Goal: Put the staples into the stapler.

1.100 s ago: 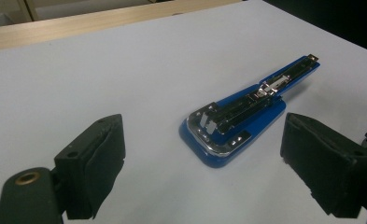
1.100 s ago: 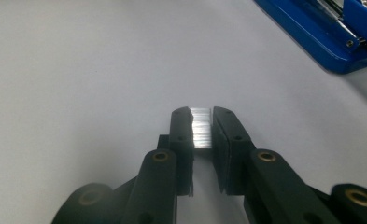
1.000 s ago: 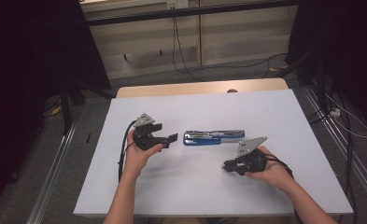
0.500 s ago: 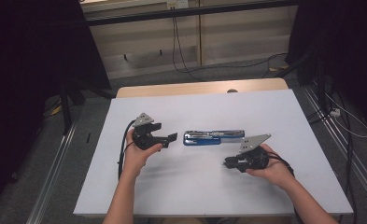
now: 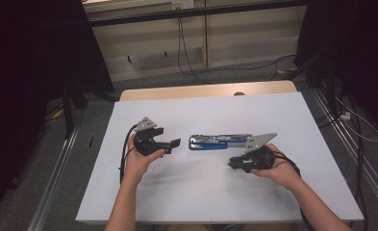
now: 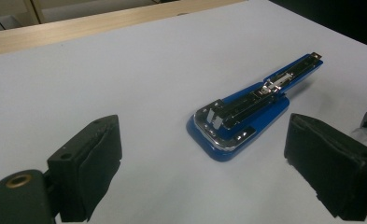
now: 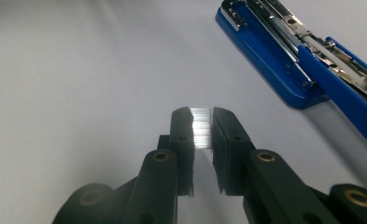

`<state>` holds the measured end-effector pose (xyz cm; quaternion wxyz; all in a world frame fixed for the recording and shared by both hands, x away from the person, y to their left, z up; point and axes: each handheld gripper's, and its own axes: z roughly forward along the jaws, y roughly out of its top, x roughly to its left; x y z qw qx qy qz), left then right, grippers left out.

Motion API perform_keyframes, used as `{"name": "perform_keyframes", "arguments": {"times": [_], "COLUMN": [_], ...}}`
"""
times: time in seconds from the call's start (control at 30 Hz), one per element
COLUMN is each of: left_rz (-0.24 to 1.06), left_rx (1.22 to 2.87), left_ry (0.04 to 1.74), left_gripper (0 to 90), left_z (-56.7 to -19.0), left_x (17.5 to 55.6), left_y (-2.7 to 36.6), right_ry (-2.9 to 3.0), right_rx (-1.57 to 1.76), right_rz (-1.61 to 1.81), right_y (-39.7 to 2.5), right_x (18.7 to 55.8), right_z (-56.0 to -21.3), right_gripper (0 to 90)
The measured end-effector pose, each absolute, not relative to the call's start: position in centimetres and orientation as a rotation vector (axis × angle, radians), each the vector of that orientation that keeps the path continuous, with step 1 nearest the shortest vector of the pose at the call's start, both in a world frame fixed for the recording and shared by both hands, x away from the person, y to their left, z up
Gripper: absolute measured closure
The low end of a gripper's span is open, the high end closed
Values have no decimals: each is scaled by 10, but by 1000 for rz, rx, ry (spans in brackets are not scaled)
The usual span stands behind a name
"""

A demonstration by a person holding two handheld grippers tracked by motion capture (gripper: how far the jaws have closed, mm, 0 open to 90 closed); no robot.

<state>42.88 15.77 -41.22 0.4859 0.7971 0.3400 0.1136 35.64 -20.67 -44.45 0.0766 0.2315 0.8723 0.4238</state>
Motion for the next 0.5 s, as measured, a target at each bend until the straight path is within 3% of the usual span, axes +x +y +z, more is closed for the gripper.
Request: {"name": "perform_keyframes", "arguments": {"times": [0.5], "left_rz": [271], "left_rx": [1949], "left_ry": [832], "left_gripper": [111], "left_z": [-413], "left_x": [429], "left_y": [158], "right_ry": [2607], "right_rx": [677], "right_rz": [1257], "right_y": [-205], "right_x": [375], "right_z": [-427], "right_gripper": [798]}}
